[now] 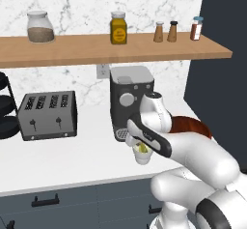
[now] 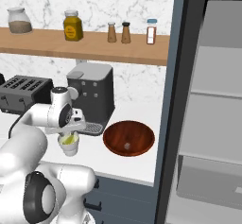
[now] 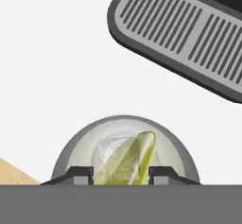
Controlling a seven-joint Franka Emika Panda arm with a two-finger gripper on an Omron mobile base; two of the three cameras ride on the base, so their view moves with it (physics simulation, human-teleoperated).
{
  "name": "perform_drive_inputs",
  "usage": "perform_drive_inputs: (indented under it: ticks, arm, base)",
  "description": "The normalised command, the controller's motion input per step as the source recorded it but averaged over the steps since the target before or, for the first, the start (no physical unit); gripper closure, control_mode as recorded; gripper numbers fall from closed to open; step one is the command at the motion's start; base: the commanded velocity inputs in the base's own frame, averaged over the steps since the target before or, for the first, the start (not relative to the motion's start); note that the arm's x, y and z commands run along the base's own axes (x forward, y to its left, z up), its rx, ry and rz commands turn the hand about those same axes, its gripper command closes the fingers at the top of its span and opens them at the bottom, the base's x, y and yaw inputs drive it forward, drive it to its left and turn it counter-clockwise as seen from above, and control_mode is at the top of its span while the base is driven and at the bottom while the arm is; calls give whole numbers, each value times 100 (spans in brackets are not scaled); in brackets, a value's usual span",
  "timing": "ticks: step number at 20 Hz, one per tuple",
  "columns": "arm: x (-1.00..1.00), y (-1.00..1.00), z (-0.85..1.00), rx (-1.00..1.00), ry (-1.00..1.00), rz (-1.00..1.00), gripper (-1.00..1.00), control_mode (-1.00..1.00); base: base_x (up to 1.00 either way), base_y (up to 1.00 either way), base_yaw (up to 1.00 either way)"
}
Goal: Grab a lemon wedge from the fridge and one ice cube from the ice bowl, and put them in the glass of lemonade.
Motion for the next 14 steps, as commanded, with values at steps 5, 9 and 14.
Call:
perform_drive_inputs:
  ticks: [5, 9, 14]
  arm:
    - [0, 0, 0, 0, 0, 0, -100, -100]
    - [-16, 0, 0, 0, 1, 0, -100, -100]
    - [-9, 0, 8, 0, 0, 0, -100, -100]
  base:
    - [0, 0, 0]
    - [0, 0, 0]
    - [0, 0, 0]
